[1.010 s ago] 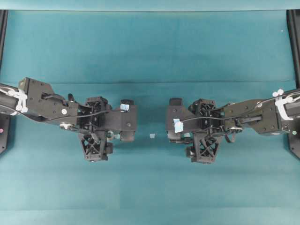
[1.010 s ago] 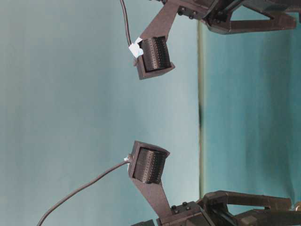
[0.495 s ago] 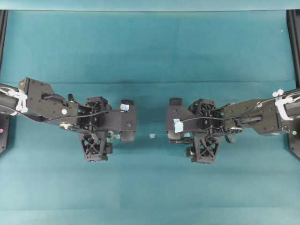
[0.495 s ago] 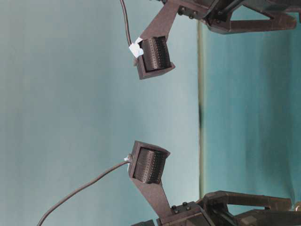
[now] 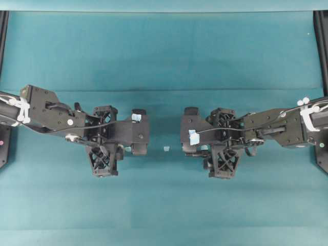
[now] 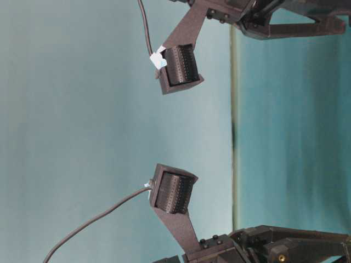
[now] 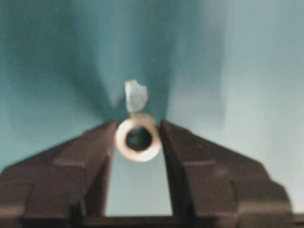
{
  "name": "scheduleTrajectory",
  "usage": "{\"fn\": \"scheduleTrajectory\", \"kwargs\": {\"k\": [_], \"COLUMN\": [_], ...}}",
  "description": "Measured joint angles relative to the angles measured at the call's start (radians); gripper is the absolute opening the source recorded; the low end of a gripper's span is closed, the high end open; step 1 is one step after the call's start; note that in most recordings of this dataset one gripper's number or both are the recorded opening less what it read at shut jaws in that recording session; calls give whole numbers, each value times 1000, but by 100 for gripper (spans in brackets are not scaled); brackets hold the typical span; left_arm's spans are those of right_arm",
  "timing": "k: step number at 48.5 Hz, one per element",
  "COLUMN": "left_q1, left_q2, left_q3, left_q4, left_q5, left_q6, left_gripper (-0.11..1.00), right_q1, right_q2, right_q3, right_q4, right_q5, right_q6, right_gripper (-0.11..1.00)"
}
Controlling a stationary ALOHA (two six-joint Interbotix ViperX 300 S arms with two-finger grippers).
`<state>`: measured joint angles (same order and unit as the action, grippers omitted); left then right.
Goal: Insert the washer onto the shaft with both hands.
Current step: 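Close left gripper on washer and right gripper on shaft's hex base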
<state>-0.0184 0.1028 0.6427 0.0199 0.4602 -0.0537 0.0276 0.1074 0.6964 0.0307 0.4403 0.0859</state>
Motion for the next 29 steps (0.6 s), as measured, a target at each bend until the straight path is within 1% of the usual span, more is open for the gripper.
{"fn": "scheduleTrajectory", "kwargs": {"k": [7, 14, 29], "left_q1": [0, 0, 0], "left_q2": [0, 0, 0], "left_q3": [0, 0, -2], "left_q4": [0, 0, 0], "left_q5": [-2, -2, -2], "left_q6": [3, 3, 3], "left_gripper": [36, 36, 36], "right_q1": [2, 6, 14], "right_q2": [0, 2, 3], "right_q3": [0, -5, -8], "right_q4": [-2, 0, 0], "right_q5": [3, 6, 12], "right_q6": [0, 0, -5], "right_gripper": [12, 1, 0]}}
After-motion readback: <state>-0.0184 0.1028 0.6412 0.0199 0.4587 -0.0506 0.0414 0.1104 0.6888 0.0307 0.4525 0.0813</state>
